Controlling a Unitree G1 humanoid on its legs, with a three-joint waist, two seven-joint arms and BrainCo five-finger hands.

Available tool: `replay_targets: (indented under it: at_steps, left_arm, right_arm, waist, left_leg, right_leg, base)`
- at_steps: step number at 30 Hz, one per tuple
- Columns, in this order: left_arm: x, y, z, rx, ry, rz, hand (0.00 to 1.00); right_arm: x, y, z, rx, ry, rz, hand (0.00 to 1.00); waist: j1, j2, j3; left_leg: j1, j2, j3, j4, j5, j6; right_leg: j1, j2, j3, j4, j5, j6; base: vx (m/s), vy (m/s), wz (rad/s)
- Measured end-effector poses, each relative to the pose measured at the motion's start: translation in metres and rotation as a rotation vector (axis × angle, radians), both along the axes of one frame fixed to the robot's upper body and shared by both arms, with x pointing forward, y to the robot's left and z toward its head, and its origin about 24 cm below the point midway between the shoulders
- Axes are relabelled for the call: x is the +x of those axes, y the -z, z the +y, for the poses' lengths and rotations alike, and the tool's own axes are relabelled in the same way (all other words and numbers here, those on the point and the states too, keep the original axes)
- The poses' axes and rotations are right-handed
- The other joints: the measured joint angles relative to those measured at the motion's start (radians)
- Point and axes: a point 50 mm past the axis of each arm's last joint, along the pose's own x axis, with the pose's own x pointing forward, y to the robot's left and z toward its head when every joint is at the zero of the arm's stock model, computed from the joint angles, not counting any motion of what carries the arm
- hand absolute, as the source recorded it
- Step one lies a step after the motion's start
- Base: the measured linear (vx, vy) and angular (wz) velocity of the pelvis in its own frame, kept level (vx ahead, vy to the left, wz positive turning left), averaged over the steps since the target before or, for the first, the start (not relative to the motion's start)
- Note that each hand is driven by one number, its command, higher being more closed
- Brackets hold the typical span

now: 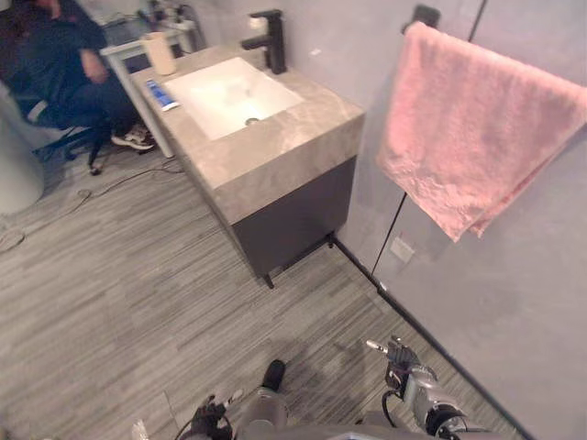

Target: Organize washtable

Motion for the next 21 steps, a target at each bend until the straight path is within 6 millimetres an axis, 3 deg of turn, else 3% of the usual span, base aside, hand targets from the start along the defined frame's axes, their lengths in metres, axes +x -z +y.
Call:
replay_targets:
  at_steps: [1, 2, 3, 4, 5, 6, 8, 9, 10, 13, 15, 18, 21]
  left_arm:
    - [0.002, -0.002, 0.006, 0.018, 0.003, -0.008, 0.0]
    - [0.004, -0.004, 0.014, 0.047, 0.021, -0.008, 0.0]
    - [0.001, -0.003, 0.014, 0.046, 0.02, -0.002, 0.0]
    - [-0.004, -0.002, 0.012, 0.044, 0.013, 0.01, 0.0]
    - [-0.006, -0.001, 0.007, 0.034, 0.008, 0.022, 0.0]
    - [-0.003, -0.001, 0.007, 0.033, 0.011, 0.013, 0.0]
    - [0.002, -0.002, 0.007, 0.045, 0.036, 0.003, 0.0]
    - [0.003, -0.002, 0.006, 0.042, 0.036, -0.001, 0.0]
    - [0.001, -0.001, 0.003, 0.034, 0.036, 0.004, 0.0]
    - [0.002, -0.003, 0.015, 0.067, 0.045, 0.013, 0.0]
    - [-0.009, 0.0, 0.011, 0.058, 0.035, 0.039, 0.0]
    - [-0.025, 0.002, 0.013, 0.054, 0.025, 0.089, 0.0]
    - [-0.035, 0.004, 0.016, 0.052, 0.011, 0.123, 0.0]
  right_arm:
    - [0.0, 0.0, 0.004, 0.012, 0.006, -0.004, 0.0]
    - [-0.004, 0.002, 0.002, 0.017, 0.031, 0.0, 0.0]
    - [-0.006, 0.003, -0.001, 0.014, 0.043, 0.005, 0.0]
    - [-0.012, 0.004, -0.006, 0.004, 0.054, 0.019, 0.0]
    - [-0.024, 0.008, -0.012, -0.008, 0.066, 0.046, 0.0]
    - [-0.034, 0.011, -0.014, -0.008, 0.085, 0.07, 0.0]
    - [-0.063, 0.019, -0.021, 0.001, 0.168, 0.142, 0.0]
    - [-0.072, 0.022, -0.024, 0.003, 0.199, 0.169, 0.0]
    - [-0.08, 0.022, -0.032, 0.002, 0.254, 0.185, 0.0]
    - [-0.098, 0.028, -0.026, 0.04, 0.325, 0.228, 0.0]
    - [-0.114, 0.03, -0.027, 0.041, 0.356, 0.267, 0.0]
    - [-0.113, 0.03, -0.025, 0.049, 0.356, 0.265, 0.0]
    - [-0.114, 0.032, -0.021, 0.061, 0.353, 0.275, 0.0]
  waist:
    - [0.0, -0.043, 0.003]
    - [0.0, -0.077, 0.008]
    - [0.001, -0.091, 0.01]
    - [0.002, -0.083, 0.01]
    - [-0.005, -0.057, 0.006]
    - [-0.008, -0.05, 0.005]
    - [-0.029, -0.047, 0.003]
    - [-0.038, -0.033, -0.005]
    - [-0.05, -0.019, -0.035]
    - [-0.079, -0.077, -0.049]
    - [-0.063, -0.073, -0.072]
    - [-0.061, -0.079, -0.09]
    - [-0.059, -0.088, -0.096]
  left_leg:
    - [-0.025, -0.022, 0.054, 0.046, -0.007, 0.011]
    - [-0.079, -0.095, 0.14, 0.26, -0.007, 0.013]
    - [-0.093, -0.122, 0.169, 0.37, -0.013, 0.016]
    - [-0.088, -0.132, 0.2, 0.494, -0.043, 0.018]
    - [-0.058, -0.117, 0.225, 0.602, -0.105, 0.013]
    - [-0.02, -0.097, 0.24, 0.629, -0.16, 0.004]
    - [0.059, -0.045, 0.237, 0.624, -0.231, -0.017]
    - [0.087, -0.031, 0.235, 0.554, -0.255, -0.042]
    - [0.138, -0.04, 0.233, 0.367, -0.289, -0.054]
    - [0.186, -0.122, 0.208, 0.206, -0.19, -0.015]
    - [0.209, -0.159, 0.22, 0.195, -0.189, -0.001]
    - [0.21, -0.171, 0.238, 0.172, -0.179, 0.017]
    - [0.239, -0.167, 0.241, 0.139, -0.164, 0.012]
  right_leg:
    - [-0.009, -0.028, -0.02, -0.012, 0.011, -0.002]
    - [-0.024, -0.09, -0.049, -0.016, 0.033, 0.002]
    - [-0.026, -0.111, -0.06, -0.021, 0.047, 0.007]
    - [-0.023, -0.12, -0.068, -0.036, 0.071, 0.012]
    - [-0.02, -0.122, -0.093, -0.05, 0.097, 0.029]
    - [-0.022, -0.126, -0.111, -0.051, 0.109, 0.046]
    - [-0.034, -0.15, -0.144, -0.05, 0.122, 0.065]
    - [-0.048, -0.153, -0.145, -0.051, 0.13, 0.082]
    - [-0.08, -0.149, -0.128, -0.068, 0.141, 0.113]
    - [-0.063, -0.17, -0.017, -0.134, 0.173, 0.135]
    - [-0.014, -0.194, 0.027, -0.196, 0.212, 0.159]
    - [-0.009, -0.204, 0.044, -0.245, 0.238, 0.156]
    - [0.011, -0.192, 0.054, -0.275, 0.257, 0.155]
  base:
    - [-0.38, 0.048, 1.24]
    - [-0.25, 0.006, 0.75]
    - [-0.22, 0.021, 0.6]
    - [-0.01, 0.076, 0.35]
    - [0.05, 0.13, 0.43]
    - [0.06, 0.171, 0.57]
    - [-0.09, 0.262, 0.65]
    - [-0.11, 0.354, 0.48]
    - [-0.06, 0.315, 0.37]
    - [0.0, 0.231, 0.58]
    - [0.0, 0.201, -0.04]
    - [-0.02, 0.069, -0.2]
    - [-0.01, -0.044, -0.12]
